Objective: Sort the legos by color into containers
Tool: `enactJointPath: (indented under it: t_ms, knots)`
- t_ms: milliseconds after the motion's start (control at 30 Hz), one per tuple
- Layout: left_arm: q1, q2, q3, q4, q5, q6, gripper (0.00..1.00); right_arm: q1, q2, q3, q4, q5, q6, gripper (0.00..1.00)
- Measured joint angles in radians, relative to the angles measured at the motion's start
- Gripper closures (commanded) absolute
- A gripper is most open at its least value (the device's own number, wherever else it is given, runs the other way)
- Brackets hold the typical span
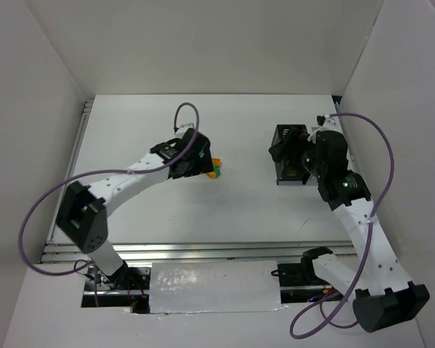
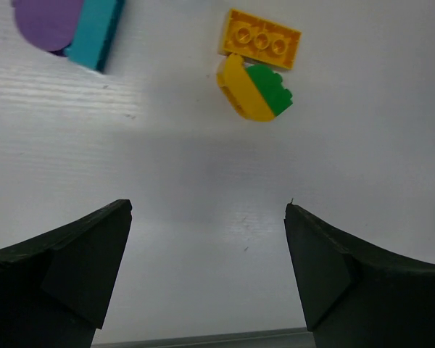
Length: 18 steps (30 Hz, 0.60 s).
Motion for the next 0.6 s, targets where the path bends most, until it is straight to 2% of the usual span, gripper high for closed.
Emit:
enactJointPath:
  t_ms: [133,333,533,600]
  knots:
    - [-0.042,0.219,0.159,-0.006,-0.074,-0.110,0.00,0.018,-0.092,-0.042,-0.018,-0.050,0.002,0.00]
    - [-0.044,0.503,0.413,-0.061,-0.130,-0.229,0.04,0.037,-0.106,-0.046,-0.053,-0.083,-0.011,0.00]
    - [-0.050,0.606,0.454,-0.088,-0.145,-0.282,0.13,0.052,-0.108,-0.050,-0.057,-0.127,-0.018,0.00]
    - [-0.051,0.631,0.468,-0.096,-0.145,-0.288,0.20,0.056,-0.108,-0.050,-0.057,-0.138,-0.019,0.00]
